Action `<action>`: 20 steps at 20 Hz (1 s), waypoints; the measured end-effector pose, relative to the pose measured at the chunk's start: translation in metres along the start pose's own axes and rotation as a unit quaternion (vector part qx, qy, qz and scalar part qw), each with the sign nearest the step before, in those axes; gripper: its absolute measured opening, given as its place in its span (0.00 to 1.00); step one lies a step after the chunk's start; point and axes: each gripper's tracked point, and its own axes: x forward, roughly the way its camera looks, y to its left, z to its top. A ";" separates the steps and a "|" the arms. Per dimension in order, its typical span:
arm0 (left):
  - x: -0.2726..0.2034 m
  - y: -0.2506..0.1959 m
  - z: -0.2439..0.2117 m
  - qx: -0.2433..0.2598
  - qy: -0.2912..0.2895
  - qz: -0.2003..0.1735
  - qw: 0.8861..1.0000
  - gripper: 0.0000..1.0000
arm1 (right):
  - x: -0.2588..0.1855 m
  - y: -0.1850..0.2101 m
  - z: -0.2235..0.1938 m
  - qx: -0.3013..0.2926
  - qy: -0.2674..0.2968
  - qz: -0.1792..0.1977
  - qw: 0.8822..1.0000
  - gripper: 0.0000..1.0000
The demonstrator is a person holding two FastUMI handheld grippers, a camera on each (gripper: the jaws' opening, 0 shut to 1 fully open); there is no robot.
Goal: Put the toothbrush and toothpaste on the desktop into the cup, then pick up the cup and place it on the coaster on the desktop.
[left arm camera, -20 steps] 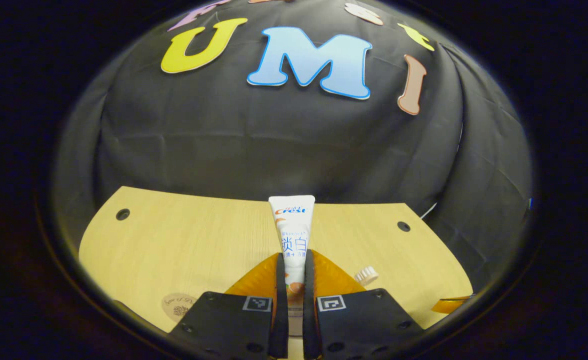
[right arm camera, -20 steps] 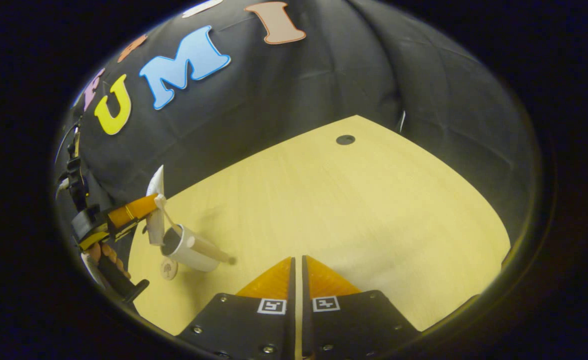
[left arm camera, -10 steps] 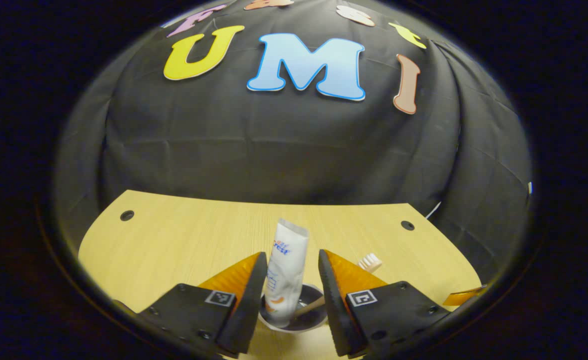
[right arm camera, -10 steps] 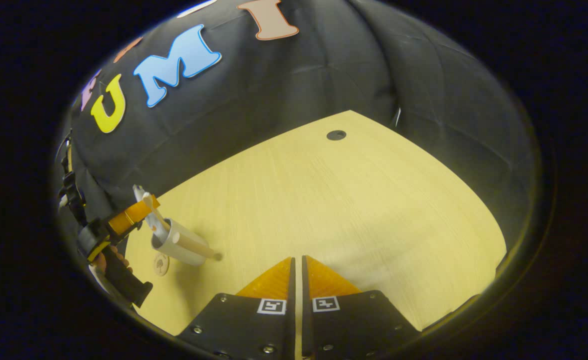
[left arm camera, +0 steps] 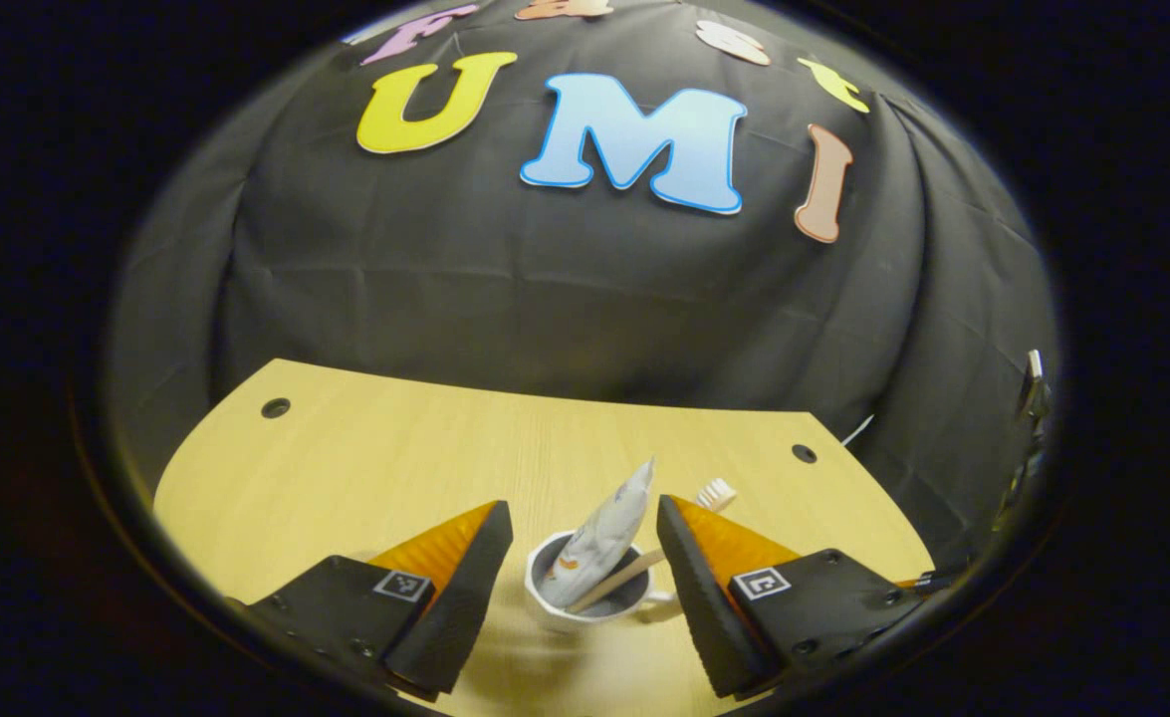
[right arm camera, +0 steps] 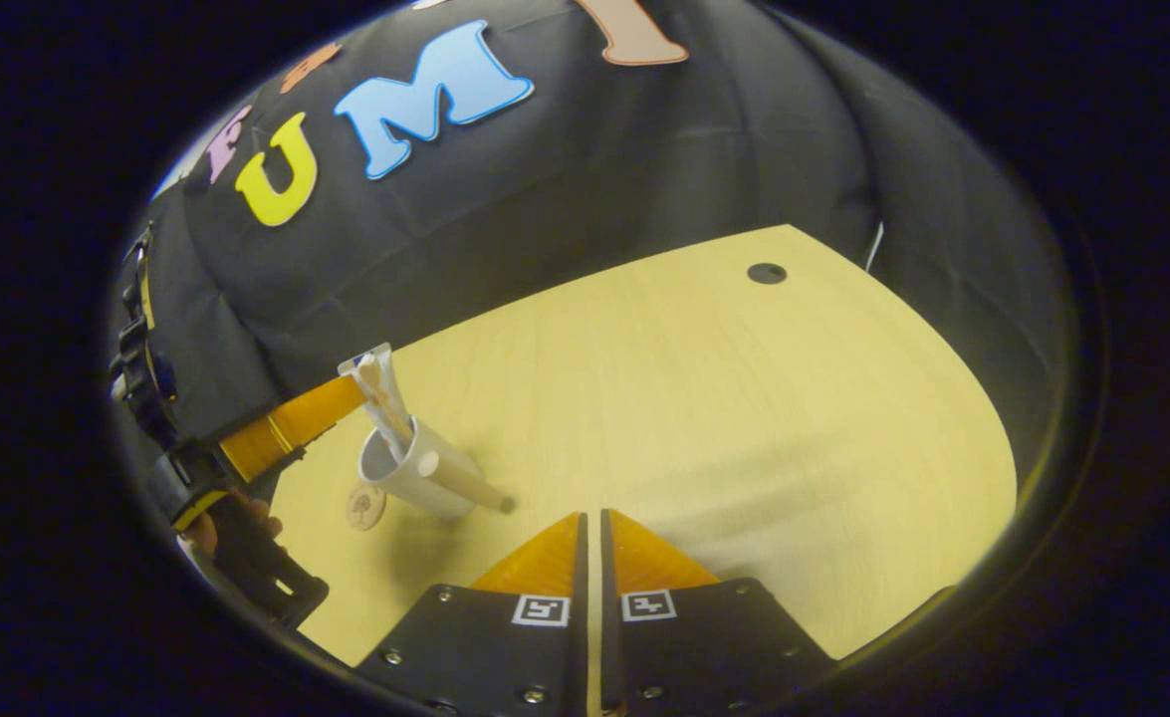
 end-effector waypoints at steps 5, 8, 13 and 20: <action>-0.041 0.026 0.001 -0.006 -0.002 0.029 1.000 0.96 | 0.016 0.019 0.012 -0.072 0.028 0.035 0.996 0.05; -0.068 0.047 -0.004 -0.014 -0.002 0.057 0.998 0.95 | 0.023 0.033 0.012 -0.122 0.047 0.061 0.989 0.08; -0.096 0.065 -0.023 -0.034 0.007 0.081 0.996 0.95 | 0.040 0.060 0.012 -0.230 0.078 0.098 0.965 0.18; -0.121 0.079 -0.055 -0.042 0.025 0.113 0.992 0.96 | 0.062 0.090 0.012 -0.352 0.121 0.150 0.916 0.51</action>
